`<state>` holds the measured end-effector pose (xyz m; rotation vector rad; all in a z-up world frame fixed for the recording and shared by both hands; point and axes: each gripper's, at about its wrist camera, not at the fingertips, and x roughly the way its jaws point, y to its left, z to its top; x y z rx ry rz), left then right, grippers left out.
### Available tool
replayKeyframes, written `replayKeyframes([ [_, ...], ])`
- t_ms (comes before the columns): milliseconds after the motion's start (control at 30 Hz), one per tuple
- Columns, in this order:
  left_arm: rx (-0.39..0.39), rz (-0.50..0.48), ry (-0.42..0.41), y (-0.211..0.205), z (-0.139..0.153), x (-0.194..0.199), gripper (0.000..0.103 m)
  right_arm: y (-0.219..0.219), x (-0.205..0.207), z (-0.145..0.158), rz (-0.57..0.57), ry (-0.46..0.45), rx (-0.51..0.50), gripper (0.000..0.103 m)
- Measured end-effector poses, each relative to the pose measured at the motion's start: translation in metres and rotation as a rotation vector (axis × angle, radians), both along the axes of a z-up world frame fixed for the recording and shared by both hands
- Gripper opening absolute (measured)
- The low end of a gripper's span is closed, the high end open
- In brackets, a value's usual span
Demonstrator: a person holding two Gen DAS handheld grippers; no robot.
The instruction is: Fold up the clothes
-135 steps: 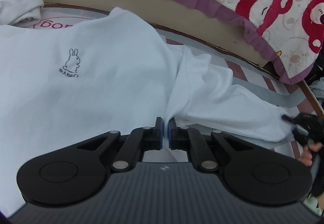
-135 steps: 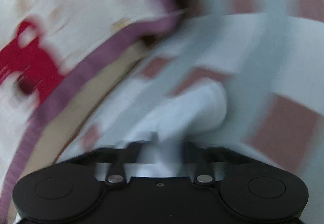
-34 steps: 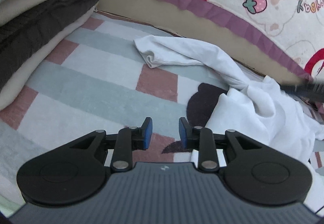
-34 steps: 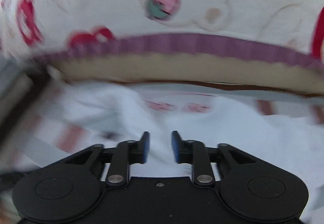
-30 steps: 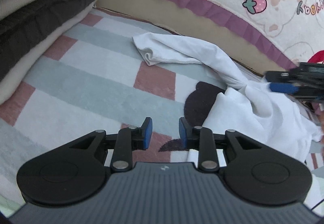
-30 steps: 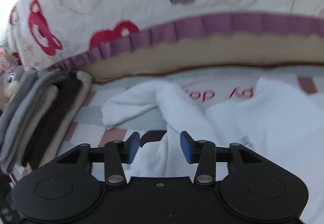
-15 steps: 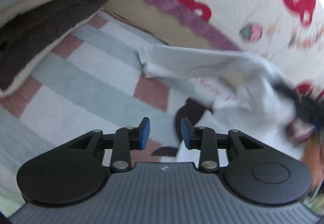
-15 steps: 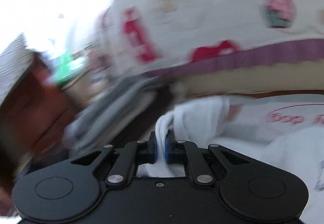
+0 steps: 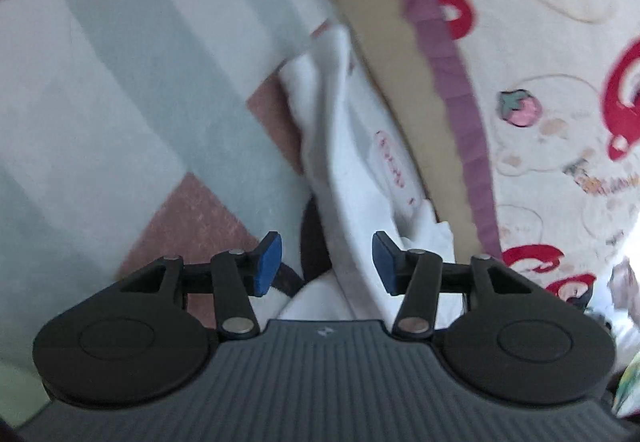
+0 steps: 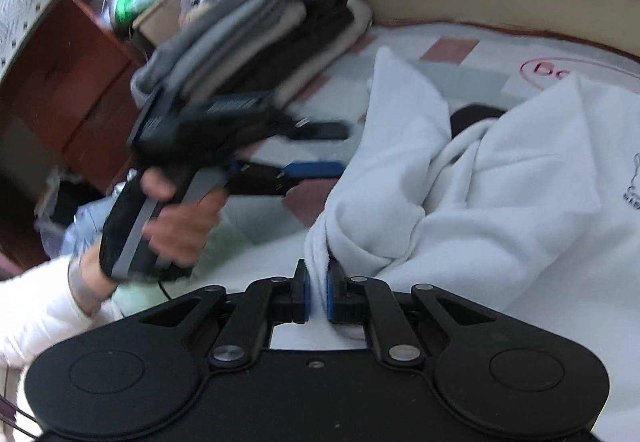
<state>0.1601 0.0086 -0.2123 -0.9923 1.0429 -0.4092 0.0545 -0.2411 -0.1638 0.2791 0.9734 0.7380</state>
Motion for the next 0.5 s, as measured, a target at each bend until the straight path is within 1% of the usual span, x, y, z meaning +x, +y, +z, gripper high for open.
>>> replayKeyframes([
  [67, -0.043, 0.012, 0.01, -0.008, -0.006, 0.008, 0.052, 0.006, -0.002, -0.002, 0.028, 0.0, -0.03, 0.011],
  [133, -0.085, 0.026, 0.016, -0.015, -0.011, 0.015, 0.051, 0.008, -0.005, -0.002, 0.056, -0.005, -0.055, 0.011],
  [167, -0.087, 0.024, 0.003, -0.02, -0.011, 0.019, 0.045, 0.007, -0.007, 0.0, 0.064, -0.009, -0.063, 0.011],
  [200, -0.07, 0.018, -0.022, -0.024, -0.007, 0.022, 0.037, 0.006, -0.009, 0.002, 0.073, -0.012, -0.072, 0.011],
  [233, -0.036, 0.015, -0.063, -0.027, 0.001, 0.023, 0.005, 0.005, -0.011, 0.003, 0.081, -0.015, -0.08, 0.011],
  [267, 0.018, 0.013, -0.118, -0.03, 0.014, 0.022, 0.001, 0.004, -0.014, 0.005, 0.09, -0.018, -0.088, 0.011],
  [300, 0.078, 0.01, -0.175, -0.032, 0.03, 0.02, 0.001, 0.001, -0.012, 0.006, 0.078, -0.026, -0.092, 0.011],
  [333, 0.162, 0.01, -0.246, -0.035, 0.051, 0.016, 0.001, -0.002, -0.01, 0.008, 0.059, -0.035, -0.094, 0.011],
  [400, 0.276, 0.04, -0.384, -0.035, 0.095, 0.003, 0.001, -0.01, -0.004, 0.011, 0.004, -0.052, -0.101, 0.015],
  [433, 0.327, 0.058, -0.452, -0.034, 0.118, -0.004, 0.001, -0.015, -0.001, 0.014, -0.053, -0.066, -0.12, 0.021],
  [467, 0.331, 0.092, -0.495, -0.028, 0.136, -0.009, 0.001, -0.019, 0.001, 0.017, -0.117, -0.08, -0.151, 0.032],
  [500, 0.343, 0.134, -0.533, -0.021, 0.153, -0.014, 0.001, -0.022, 0.004, 0.021, -0.182, -0.093, -0.185, 0.052],
])
